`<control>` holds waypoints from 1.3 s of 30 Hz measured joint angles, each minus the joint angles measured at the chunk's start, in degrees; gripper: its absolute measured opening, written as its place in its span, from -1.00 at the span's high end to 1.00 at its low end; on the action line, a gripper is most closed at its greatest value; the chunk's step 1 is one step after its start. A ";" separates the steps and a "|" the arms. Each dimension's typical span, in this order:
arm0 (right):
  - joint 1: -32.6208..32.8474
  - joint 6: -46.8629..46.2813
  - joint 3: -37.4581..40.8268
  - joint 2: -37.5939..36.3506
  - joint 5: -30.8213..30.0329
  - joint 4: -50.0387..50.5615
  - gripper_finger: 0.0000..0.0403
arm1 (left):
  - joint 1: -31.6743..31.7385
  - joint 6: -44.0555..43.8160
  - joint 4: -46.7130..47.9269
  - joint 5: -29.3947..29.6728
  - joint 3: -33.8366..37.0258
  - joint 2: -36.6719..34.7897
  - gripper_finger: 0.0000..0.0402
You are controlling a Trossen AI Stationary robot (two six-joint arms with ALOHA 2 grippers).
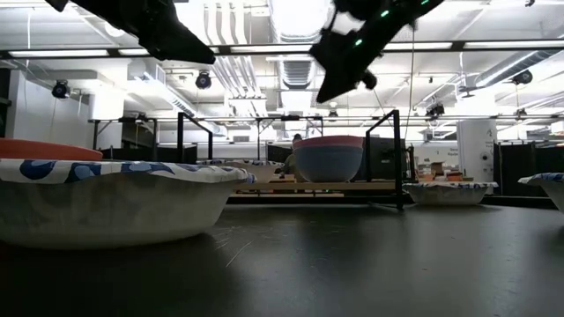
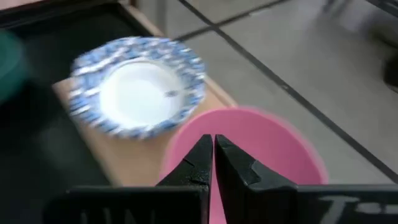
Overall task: Place and stack bowls onto a shelf
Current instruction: Stack the white bowl on the top of the other white bowl on the shelf
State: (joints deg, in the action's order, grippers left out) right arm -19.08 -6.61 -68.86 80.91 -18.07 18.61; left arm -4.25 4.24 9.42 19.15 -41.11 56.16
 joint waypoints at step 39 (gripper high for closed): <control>21.58 1.77 37.51 -28.05 -4.30 -11.53 0.96 | 0.02 -65.47 56.74 3.41 -27.05 29.41 0.27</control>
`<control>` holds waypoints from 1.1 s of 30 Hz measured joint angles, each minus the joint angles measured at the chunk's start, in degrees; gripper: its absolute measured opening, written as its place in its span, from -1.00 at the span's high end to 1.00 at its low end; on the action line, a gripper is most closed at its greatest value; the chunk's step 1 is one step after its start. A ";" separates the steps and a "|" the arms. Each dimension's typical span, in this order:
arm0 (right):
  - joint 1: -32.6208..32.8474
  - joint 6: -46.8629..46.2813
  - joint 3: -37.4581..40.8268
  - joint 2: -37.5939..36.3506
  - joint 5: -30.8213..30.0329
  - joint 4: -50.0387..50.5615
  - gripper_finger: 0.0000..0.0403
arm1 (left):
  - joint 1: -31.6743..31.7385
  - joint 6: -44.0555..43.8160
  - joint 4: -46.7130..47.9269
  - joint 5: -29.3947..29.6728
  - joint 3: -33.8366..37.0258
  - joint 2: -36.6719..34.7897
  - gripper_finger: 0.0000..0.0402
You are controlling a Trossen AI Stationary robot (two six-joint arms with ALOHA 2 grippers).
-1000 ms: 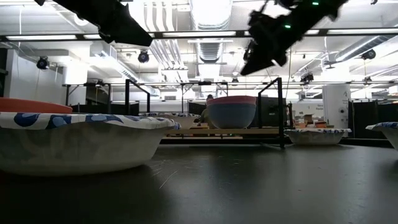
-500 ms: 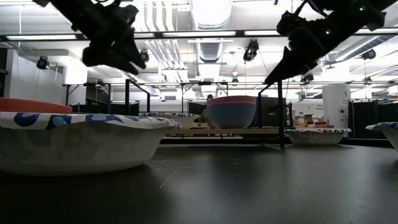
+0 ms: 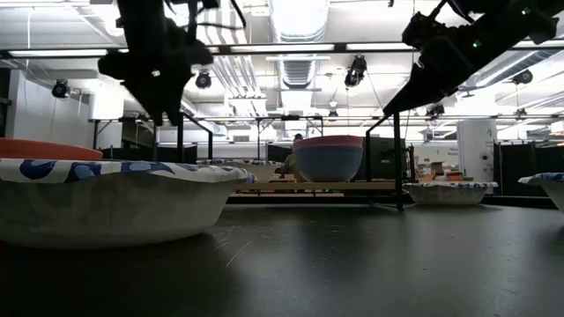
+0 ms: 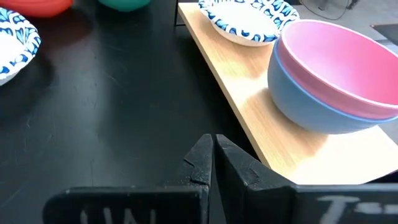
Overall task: Place and stack bowls onto a shelf
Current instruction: Stack the white bowl on the top of the other white bowl on the shelf
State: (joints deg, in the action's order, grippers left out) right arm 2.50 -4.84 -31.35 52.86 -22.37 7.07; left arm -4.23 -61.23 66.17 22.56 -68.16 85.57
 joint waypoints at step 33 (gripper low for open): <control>0.00 1.46 2.33 0.07 2.62 -0.07 0.96 | -10.71 41.44 -15.28 -21.73 -2.14 17.94 0.03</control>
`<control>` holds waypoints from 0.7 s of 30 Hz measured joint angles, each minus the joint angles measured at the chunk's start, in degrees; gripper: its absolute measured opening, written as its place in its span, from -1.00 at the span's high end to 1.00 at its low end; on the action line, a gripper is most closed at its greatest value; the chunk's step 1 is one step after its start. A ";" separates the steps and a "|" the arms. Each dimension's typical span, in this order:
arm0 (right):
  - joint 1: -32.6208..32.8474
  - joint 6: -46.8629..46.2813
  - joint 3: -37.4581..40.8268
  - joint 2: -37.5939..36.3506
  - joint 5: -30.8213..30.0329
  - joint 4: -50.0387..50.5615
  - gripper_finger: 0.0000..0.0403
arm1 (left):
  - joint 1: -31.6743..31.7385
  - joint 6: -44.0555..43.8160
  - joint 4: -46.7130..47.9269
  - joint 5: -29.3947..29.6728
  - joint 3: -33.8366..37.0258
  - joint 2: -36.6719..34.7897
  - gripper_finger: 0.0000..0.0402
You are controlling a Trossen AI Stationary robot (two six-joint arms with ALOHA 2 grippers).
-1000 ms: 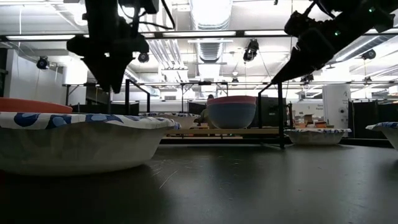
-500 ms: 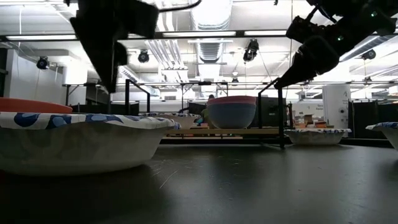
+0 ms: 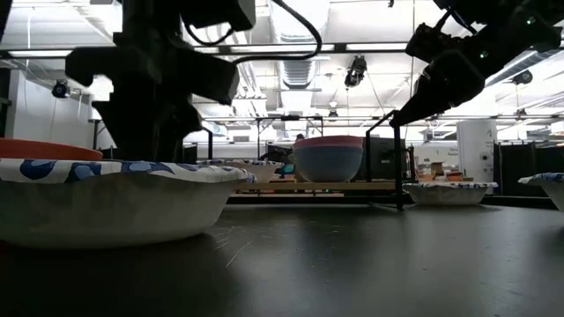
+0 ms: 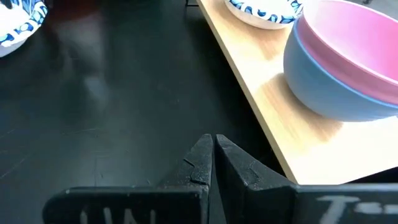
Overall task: Place and stack bowls onto a shelf
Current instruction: Stack the white bowl on the top of the other white bowl on the shelf
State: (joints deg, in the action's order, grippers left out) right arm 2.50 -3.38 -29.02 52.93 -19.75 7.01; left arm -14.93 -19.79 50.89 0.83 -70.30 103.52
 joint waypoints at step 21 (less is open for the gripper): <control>0.00 -1.25 0.31 0.04 0.70 0.04 0.96 | 0.15 -3.77 -0.63 -0.31 -0.98 0.49 0.95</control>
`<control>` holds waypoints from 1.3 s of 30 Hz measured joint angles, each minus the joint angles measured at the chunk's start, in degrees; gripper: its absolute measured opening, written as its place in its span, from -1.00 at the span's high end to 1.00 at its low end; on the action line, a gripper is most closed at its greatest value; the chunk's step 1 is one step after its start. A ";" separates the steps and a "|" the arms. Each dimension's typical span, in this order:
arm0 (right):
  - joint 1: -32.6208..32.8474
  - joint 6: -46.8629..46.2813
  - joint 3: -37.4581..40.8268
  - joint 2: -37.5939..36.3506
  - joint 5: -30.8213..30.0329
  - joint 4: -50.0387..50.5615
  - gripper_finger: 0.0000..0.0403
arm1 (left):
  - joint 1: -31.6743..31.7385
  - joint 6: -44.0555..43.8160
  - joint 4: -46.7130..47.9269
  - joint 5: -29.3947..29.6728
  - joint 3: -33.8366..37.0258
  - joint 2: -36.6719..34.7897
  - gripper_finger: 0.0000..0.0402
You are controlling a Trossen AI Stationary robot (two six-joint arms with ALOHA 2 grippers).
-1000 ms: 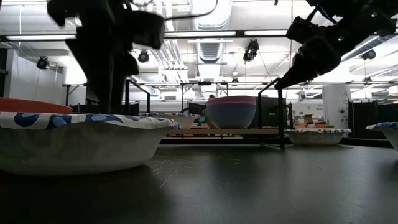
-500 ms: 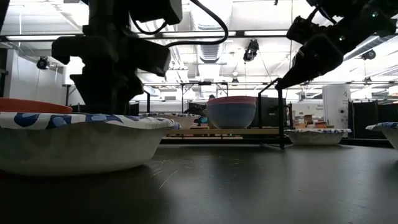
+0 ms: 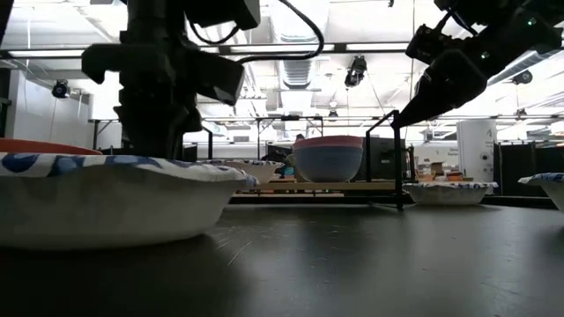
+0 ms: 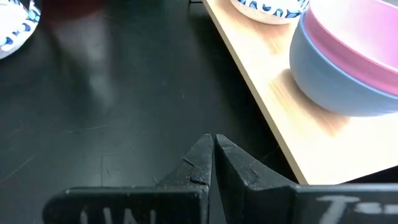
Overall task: Place and stack bowls onto a shelf
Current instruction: Stack the white bowl on the top of the other white bowl on the shelf
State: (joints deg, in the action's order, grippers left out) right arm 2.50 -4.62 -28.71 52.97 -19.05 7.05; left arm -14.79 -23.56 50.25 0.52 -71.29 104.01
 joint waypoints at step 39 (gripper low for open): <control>0.00 -0.91 0.00 0.02 1.53 0.11 0.96 | 52.35 34.78 22.65 5.40 -42.03 -0.97 1.00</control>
State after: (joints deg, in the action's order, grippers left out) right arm 2.50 -5.53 -28.71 52.99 -17.52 7.16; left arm 37.56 11.23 72.90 5.92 -113.31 103.03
